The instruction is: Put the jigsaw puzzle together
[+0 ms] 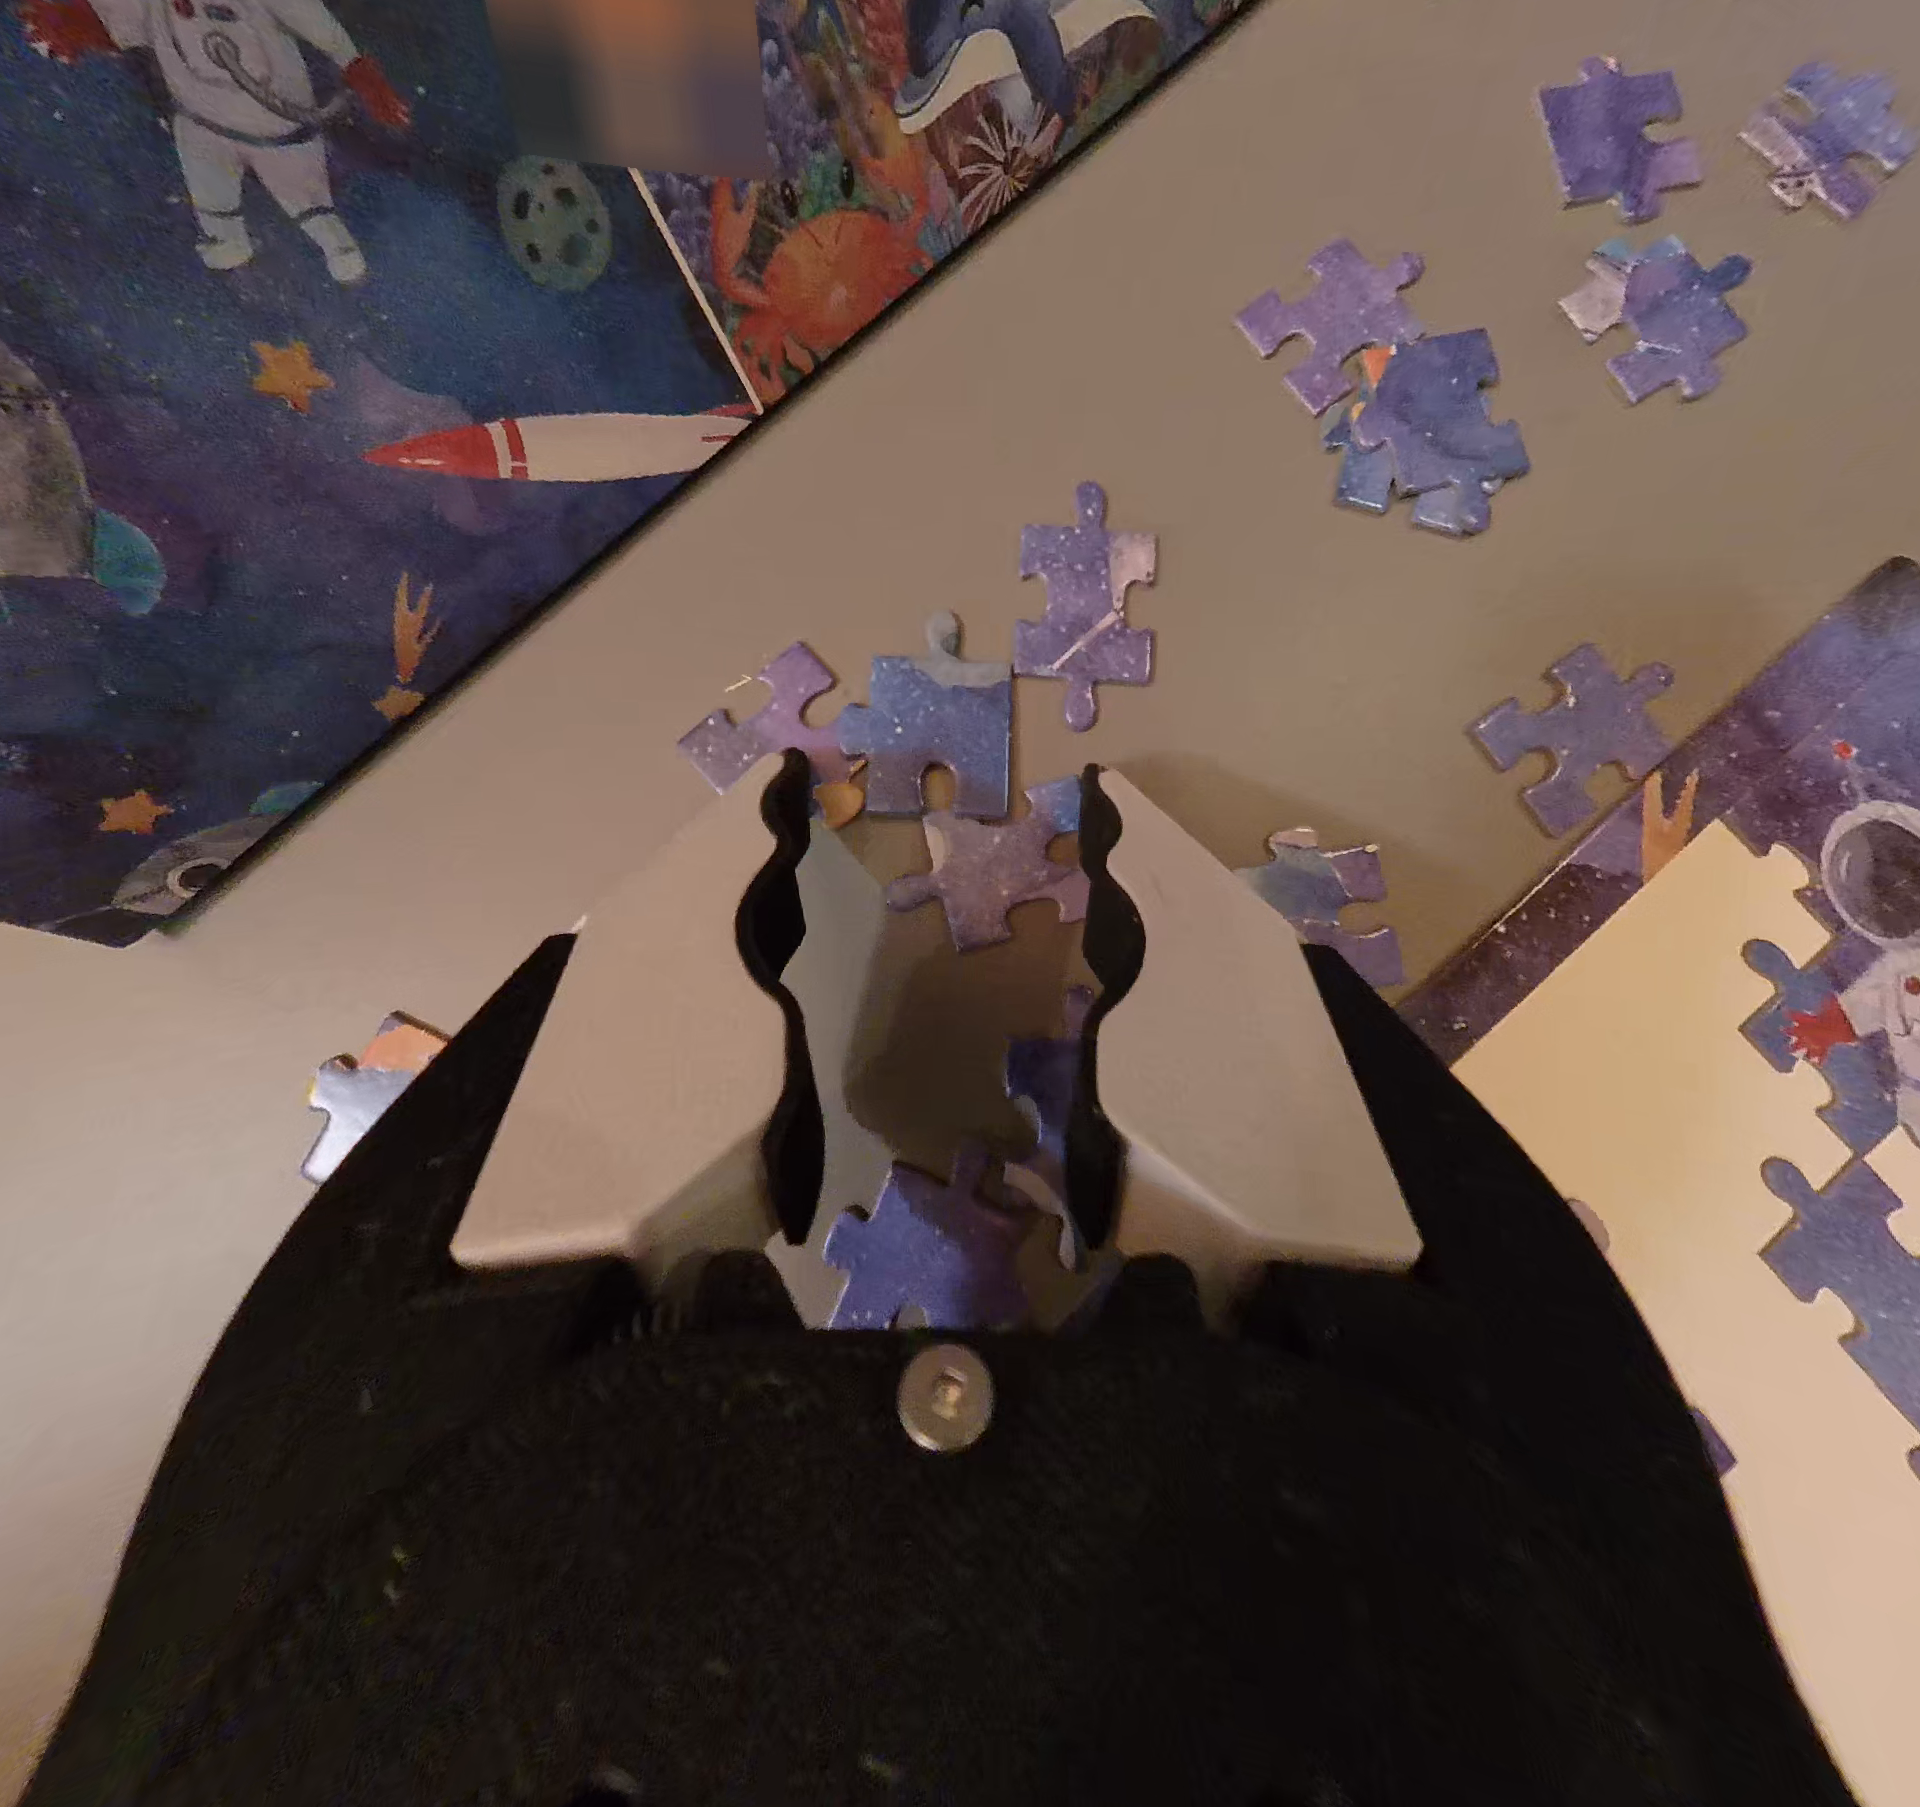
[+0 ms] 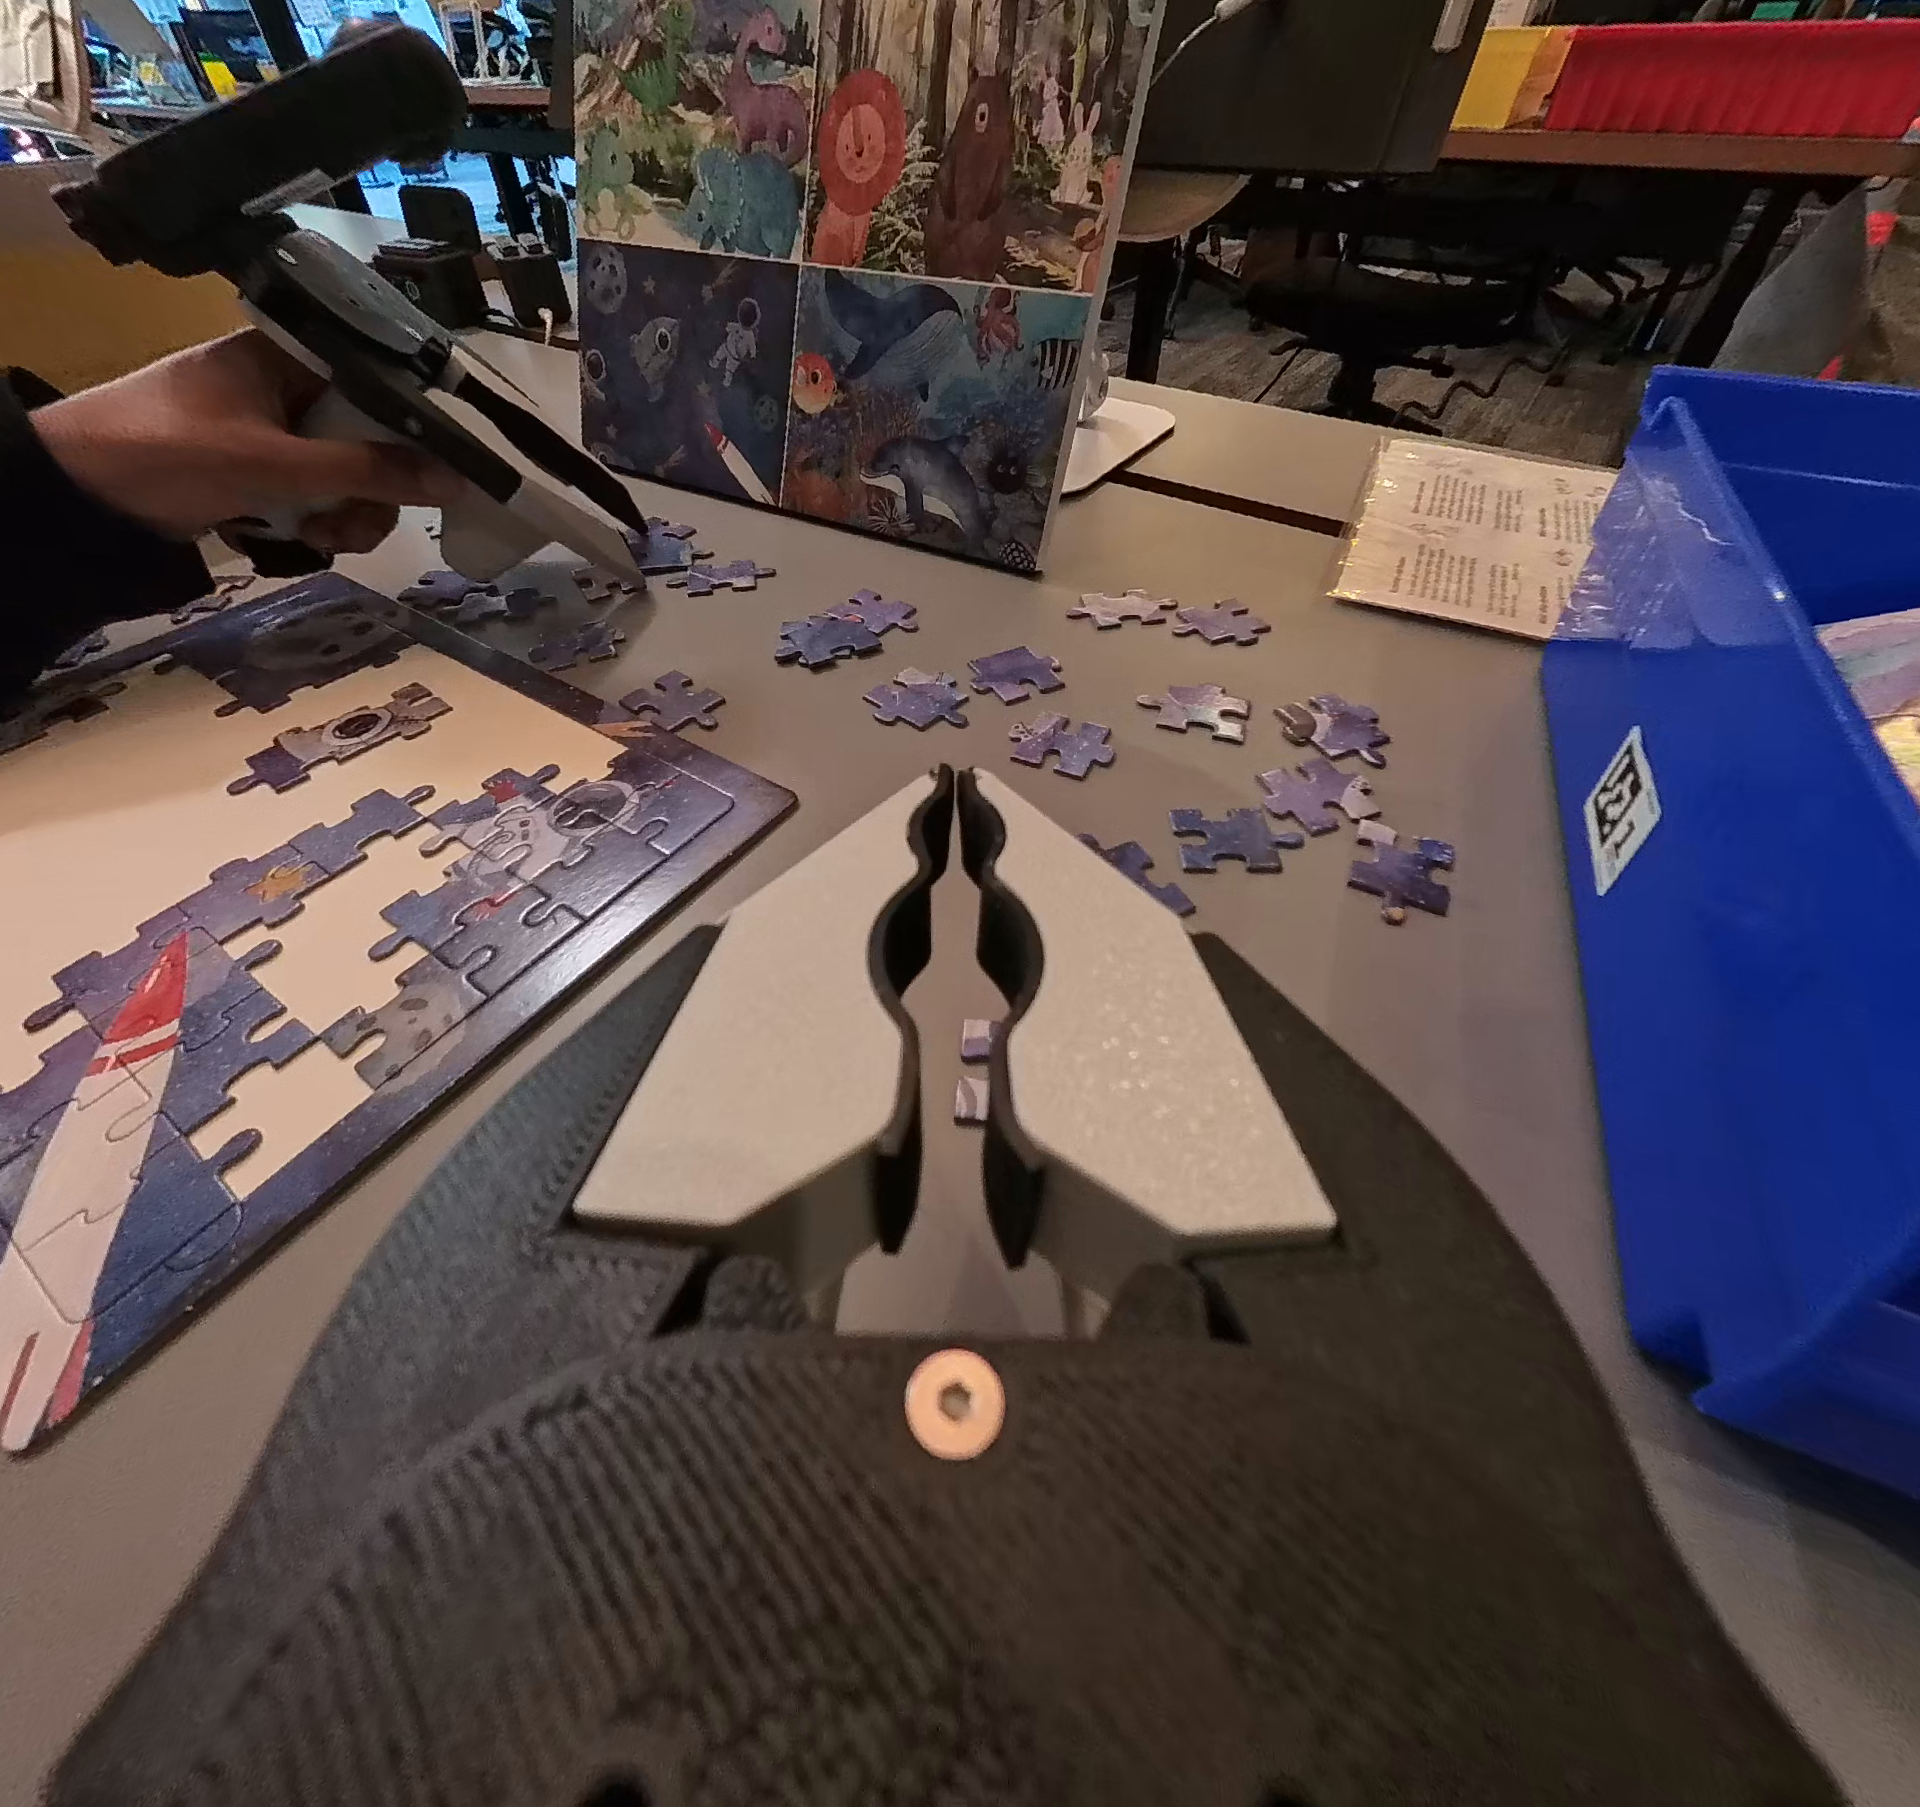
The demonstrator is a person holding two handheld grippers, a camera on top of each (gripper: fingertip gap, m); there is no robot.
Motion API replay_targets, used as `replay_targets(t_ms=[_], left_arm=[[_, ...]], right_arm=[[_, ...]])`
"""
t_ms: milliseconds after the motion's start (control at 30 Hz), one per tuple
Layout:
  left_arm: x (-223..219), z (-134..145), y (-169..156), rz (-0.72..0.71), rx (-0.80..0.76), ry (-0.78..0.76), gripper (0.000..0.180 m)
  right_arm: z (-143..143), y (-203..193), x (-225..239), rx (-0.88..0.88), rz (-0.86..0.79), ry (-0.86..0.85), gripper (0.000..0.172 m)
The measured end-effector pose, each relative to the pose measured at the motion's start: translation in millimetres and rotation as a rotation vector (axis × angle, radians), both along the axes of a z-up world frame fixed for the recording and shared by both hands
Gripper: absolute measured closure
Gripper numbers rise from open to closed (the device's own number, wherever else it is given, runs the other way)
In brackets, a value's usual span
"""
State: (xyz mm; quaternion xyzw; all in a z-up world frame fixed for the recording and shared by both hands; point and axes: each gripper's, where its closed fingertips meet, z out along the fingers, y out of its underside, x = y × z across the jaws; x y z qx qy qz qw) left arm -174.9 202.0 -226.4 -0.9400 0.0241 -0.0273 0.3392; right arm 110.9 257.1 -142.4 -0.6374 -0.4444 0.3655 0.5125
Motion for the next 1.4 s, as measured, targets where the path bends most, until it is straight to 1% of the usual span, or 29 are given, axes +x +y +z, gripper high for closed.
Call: replay_targets(t_ms=[33, 100, 133, 300, 433, 533, 633, 700, 800, 833, 900, 1000, 1100, 1167, 1233, 1267, 1333, 1367, 1400], left_arm=[[-1, 0, 0, 0.004, 0.004, 0.001, 0.135], [-3, 1, 0, 0.008, 0.004, 0.009, 0.152], [-3, 1, 0, 0.006, 0.007, 0.008, 0.156], [-3, 5, 1, -0.003, 0.028, 0.003, 0.157], [6, 24, 3, -0.031, 0.099, -0.003, 0.156], [34, 48, 1, -0.102, 0.182, -0.010, 0.156], [81, 70, -12, -0.188, 0.274, -0.015, 0.156], [115, 81, -25, -0.243, 0.335, -0.004, 0.156], [158, 89, -43, -0.307, 0.409, 0.004, 0.156], [169, 92, -47, -0.316, 0.432, -0.008, 0.156], [188, 96, -53, -0.345, 0.454, -0.017, 0.155], [198, 104, -57, -0.336, 0.502, 0.032, 0.156], [212, 105, -62, -0.357, 0.519, 0.029, 0.156], [219, 104, -65, -0.365, 0.531, 0.023, 0.156], [226, 105, -68, -0.373, 0.542, -0.001, 0.156], [227, 103, -69, -0.370, 0.541, -0.005, 0.156], [229, 100, -72, -0.380, 0.537, -0.003, 0.155], [229, 95, -73, -0.388, 0.523, -0.003, 0.149], [229, 90, -75, -0.400, 0.508, -0.009, 0.142]], right_arm=[[0, 0, 0, -0.001, 0.001, 0.000, 0.172], [0, 0, 0, -0.001, 0.001, 0.001, 0.172], [0, 0, 0, -0.001, 0.001, 0.001, 0.172], [0, 0, 0, 0.000, 0.000, 0.002, 0.172], [4, -2, 0, 0.024, 0.004, 0.007, 0.172], [13, -11, -4, 0.056, 0.029, 0.044, 0.172], [24, -28, -15, -0.005, 0.091, 0.113, 0.169], [29, -47, -28, -0.101, 0.167, 0.156, 0.158], [25, -72, -50, -0.232, 0.246, 0.153, 0.131], [22, -80, -57, -0.276, 0.273, 0.147, 0.126], [21, -95, -66, -0.362, 0.325, 0.161, 0.122], [29, -105, -72, -0.481, 0.386, 0.246, 0.127], [34, -113, -72, -0.569, 0.455, 0.294, 0.131], [34, -119, -72, -0.594, 0.502, 0.299, 0.142], [33, -123, -71, -0.612, 0.538, 0.290, 0.158], [32, -124, -70, -0.624, 0.551, 0.285, 0.163], [29, -124, -67, -0.643, 0.569, 0.268, 0.165], [28, -124, -64, -0.655, 0.585, 0.259, 0.172], [26, -124, -61, -0.677, 0.602, 0.241, 0.172]])
